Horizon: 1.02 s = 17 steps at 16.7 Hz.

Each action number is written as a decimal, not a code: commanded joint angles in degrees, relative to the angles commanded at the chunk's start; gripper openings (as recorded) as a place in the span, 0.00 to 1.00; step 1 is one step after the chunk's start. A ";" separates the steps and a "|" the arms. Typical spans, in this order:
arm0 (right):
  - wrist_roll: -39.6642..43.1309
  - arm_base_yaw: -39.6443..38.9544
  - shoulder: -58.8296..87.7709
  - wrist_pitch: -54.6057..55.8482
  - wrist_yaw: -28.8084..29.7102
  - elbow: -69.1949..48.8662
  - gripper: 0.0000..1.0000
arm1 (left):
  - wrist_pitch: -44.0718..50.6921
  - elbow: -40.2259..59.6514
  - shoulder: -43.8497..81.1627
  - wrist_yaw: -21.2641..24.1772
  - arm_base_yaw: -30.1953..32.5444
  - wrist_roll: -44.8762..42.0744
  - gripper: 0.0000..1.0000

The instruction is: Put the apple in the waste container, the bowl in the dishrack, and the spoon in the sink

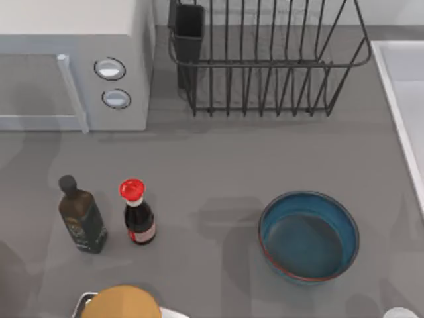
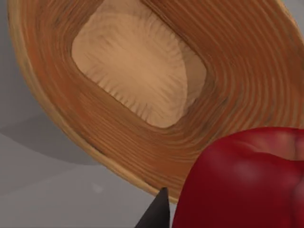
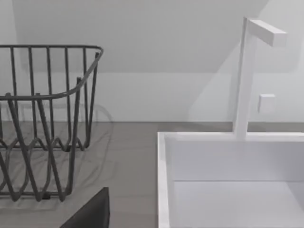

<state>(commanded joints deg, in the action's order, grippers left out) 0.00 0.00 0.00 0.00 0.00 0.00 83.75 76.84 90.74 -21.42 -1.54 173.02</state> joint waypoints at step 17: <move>0.00 0.00 0.00 0.00 0.00 0.00 1.00 | -13.28 -13.54 0.00 -0.18 -5.67 2.01 0.00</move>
<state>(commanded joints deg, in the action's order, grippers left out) 0.00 0.00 0.00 0.00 0.00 0.00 70.48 63.30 90.74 -21.60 -7.21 175.03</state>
